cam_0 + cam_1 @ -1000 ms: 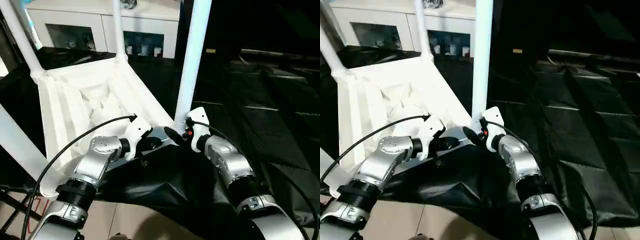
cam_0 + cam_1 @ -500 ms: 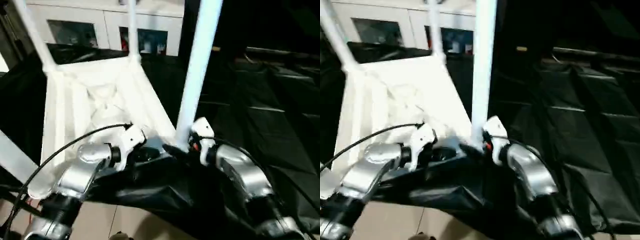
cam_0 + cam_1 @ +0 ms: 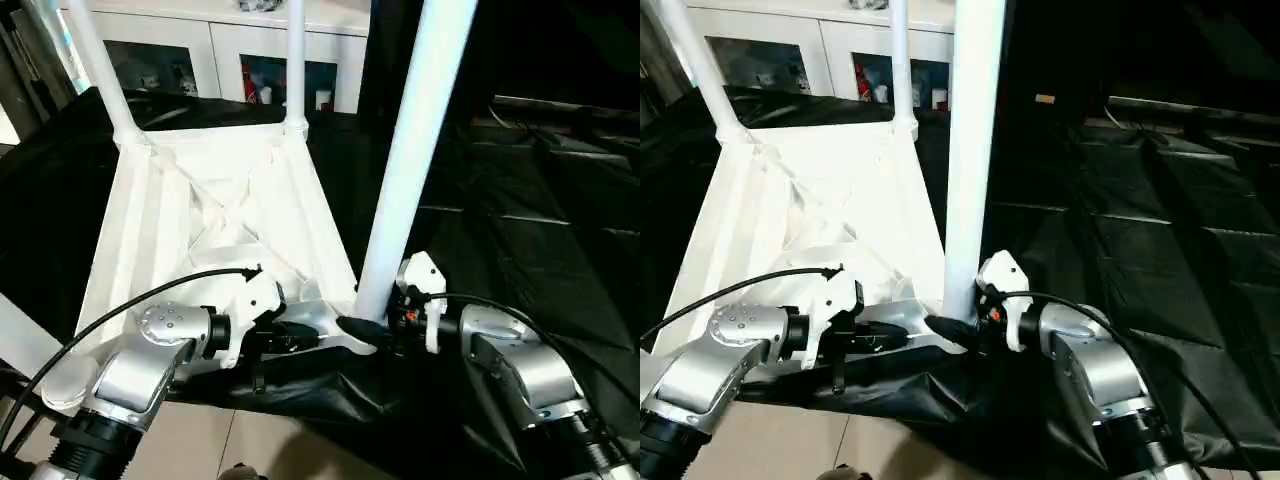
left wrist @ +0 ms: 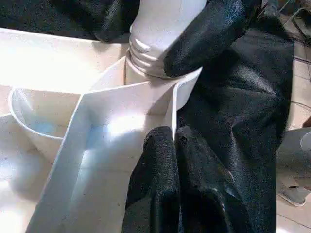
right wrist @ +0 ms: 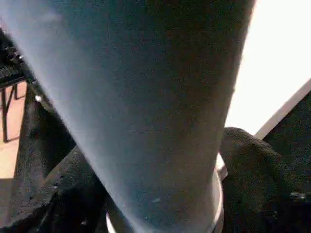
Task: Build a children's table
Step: Rotate leg to tighten
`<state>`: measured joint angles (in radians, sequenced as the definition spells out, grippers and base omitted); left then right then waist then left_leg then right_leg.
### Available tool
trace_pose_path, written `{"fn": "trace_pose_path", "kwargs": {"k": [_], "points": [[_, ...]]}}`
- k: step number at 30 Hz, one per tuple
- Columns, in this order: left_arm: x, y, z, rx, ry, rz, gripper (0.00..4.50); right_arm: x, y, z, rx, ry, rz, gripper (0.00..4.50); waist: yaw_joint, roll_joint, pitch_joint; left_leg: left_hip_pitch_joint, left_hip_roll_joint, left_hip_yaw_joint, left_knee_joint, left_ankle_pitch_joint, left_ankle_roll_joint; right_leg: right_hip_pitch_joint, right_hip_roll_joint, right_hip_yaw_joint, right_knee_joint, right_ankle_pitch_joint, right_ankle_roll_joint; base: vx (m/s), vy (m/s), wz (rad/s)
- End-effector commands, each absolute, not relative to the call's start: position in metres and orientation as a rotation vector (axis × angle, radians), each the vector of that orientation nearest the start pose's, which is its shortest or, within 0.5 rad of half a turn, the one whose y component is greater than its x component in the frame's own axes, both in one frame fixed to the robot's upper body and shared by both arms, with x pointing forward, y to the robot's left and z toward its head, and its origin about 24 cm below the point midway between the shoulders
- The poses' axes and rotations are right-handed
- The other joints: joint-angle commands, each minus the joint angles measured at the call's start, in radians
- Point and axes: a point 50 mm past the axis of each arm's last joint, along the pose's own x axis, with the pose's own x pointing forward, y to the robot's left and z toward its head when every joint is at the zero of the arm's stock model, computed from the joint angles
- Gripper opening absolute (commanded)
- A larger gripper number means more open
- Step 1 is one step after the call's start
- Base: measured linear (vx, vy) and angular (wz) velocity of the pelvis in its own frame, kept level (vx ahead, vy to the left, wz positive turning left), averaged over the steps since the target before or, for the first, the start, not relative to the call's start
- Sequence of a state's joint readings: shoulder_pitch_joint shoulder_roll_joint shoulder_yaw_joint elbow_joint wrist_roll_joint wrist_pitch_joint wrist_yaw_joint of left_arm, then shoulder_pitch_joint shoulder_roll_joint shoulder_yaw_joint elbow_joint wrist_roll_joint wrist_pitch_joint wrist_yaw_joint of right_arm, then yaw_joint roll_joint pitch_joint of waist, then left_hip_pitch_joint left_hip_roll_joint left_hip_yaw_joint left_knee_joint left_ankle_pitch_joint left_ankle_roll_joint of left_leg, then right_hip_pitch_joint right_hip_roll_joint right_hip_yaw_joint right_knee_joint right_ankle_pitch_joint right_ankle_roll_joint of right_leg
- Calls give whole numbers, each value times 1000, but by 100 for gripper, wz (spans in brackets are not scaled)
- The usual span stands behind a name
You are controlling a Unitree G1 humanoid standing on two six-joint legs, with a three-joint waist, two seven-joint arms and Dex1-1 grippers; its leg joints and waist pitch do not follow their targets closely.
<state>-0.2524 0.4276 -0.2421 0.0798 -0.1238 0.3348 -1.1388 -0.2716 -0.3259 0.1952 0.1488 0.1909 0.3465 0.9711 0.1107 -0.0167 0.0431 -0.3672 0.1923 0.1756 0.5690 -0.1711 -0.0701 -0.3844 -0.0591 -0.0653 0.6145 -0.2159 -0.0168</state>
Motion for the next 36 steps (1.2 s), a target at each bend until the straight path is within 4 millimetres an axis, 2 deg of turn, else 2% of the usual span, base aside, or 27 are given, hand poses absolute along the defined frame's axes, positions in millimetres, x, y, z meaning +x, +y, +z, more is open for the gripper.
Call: {"fn": "trace_pose_path", "kwargs": {"k": [1, 3, 8, 10, 11, 12, 13, 14, 16, 17, 21, 22, 24, 27, 29, 30, 34, 36], "points": [[252, 124, 55, 181, 367, -1397, 0, 271, -125, 45, -81, 360, 1150, 319, -1, -1, -56, 12, 44, -12, -57, -135, 47, 45, -82, 54, -62, -33, -193, 0, 0, 0], [253, 125, 54, 189, 375, -1387, 0, 272, -126, 40, -85, 376, 1165, 291, -1, -1, -55, 11, 43, -11, -55, -131, 54, 45, -83, 53, -62, -24, -202, 0, 0, 0], [255, 126, 53, 198, 376, -1357, 0, 276, -127, 36, -79, 385, 1152, 270, -2, -2, -54, 12, 44, -12, -56, -151, 46, 45, -83, 53, -65, -67, -200, 0, 0, 0], [262, 127, 50, 214, 390, -1279, 0, 281, -126, 32, -62, 388, 1103, 270, -3, -2, -54, 12, 43, -12, -56, -154, 43, 44, -82, 52, -65, -73, -201, 0, 0, 0], [274, 125, 48, 214, 395, -1162, 0, 290, -124, 28, -31, 395, 1005, 269, -7, -3, -52, 13, 43, -11, -57, -168, 37, 42, -82, 53, -67, -92, -202, 0, 0, 0], [282, 121, 49, 196, 381, -1098, 0, 295, -119, 26, -7, 398, 942, 268, -9, -3, -50, 17, 41, -11, -58, -187, 24, 41, -84, 53, -74, -140, -200, 0, 0, 0], [283, 120, 50, 192, 378, -1087, 0, 296, -117, 25, -3, 398, 930, 268, -12, -4, -49, 15, 40, -11, -59, -192, 16, 41, -85, 53, -75, -166, -196, 0, 0, 0], [287, 116, 50, 181, 371, -1063, 0, 297, -112, 25, 3, 398, 901, 268, -11, -5, -51, 17, 41, -14, -60, -199, 1, 44, -89, 53, -78, -206, -181, 0, 0, 0], [296, 108, 51, 164, 366, -997, 0, 302, -100, 23, 11, 403, 832, 268, -15, -8, -51, 15, 41, -15, -62, -200, -2, 44, -88, 53, -81, -224, -163, 0, 0, 0], [297, 107, 51, 163, 366, -988, 0, 302, -99, 23, 11, 403, 826, 267, -18, -7, -51, 15, 39, -13, -60, -197, 0, 39, -86, 55, -82, -221, -160, 0, 0, 0], [313, 92, 51, 155, 361, -871, 0, 314, -74, 25, -10, 396, 739, 267, -18, -2, -53, 15, 39, -15, -60, -191, -7, 39, -87, 53, -82, -216, -156, 0, 0, 0], [315, 89, 51, 158, 358, -868, 0, 316, -70, 26, -16, 393, 737, 267, -17, 0, -55, 15, 39, -15, -59, -187, -7, 39, -86, 54, -80, -199, -157, 0, 0, 0], [315, 85, 52, 152, 349, -876, 0, 319, -64, 30, 8, 387, 749, 337, -18, -3, -56, 12, 37, -14, -58, -177, 1, 42, -86, 54, -78, -169, -162, 0, 0, 0], [313, 83, 53, 146, 342, -896, 0, 319, -61, 33, 34, 382, 759, 347, -18, -2, -58, 10, 39, -15, -57, -156, 9, 44, -86, 53, -72, -125, -167, 0, 0, 0], [310, 86, 51, 149, 338, -929, 0, 321, -64, 32, 3, 378, 738, 382, -18, 0, -58, 11, 40, -14, -58, -153, 13, 44, -85, 52, -71, -105, -174, 0, 0, 0], [308, 88, 51, 149, 336, -935, 0, 321, -67, 32, -6, 380, 734, 382, -18, -4, -57, 11, 39, -14, -58, -157, 16, 44, -86, 52, -71, -111, -176, 0, 0, 0], [302, 94, 51, 153, 321, -1016, 0, 319, -76, 31, -35, 380, 800, 382, -20, -4, -54, 10, 40, -15, -60, -190, 14, 45, -89, 53, -79, -177, -163, 0, 0, 0], [296, 100, 51, 165, 323, -1094, 0, 316, -87, 33, -69, 369, 872, 382, -18, -4, -54, 12, 41, -14, -59, -192, 18, 43, -88, 53, -80, -191, -154, 0, 0, 0]]}}
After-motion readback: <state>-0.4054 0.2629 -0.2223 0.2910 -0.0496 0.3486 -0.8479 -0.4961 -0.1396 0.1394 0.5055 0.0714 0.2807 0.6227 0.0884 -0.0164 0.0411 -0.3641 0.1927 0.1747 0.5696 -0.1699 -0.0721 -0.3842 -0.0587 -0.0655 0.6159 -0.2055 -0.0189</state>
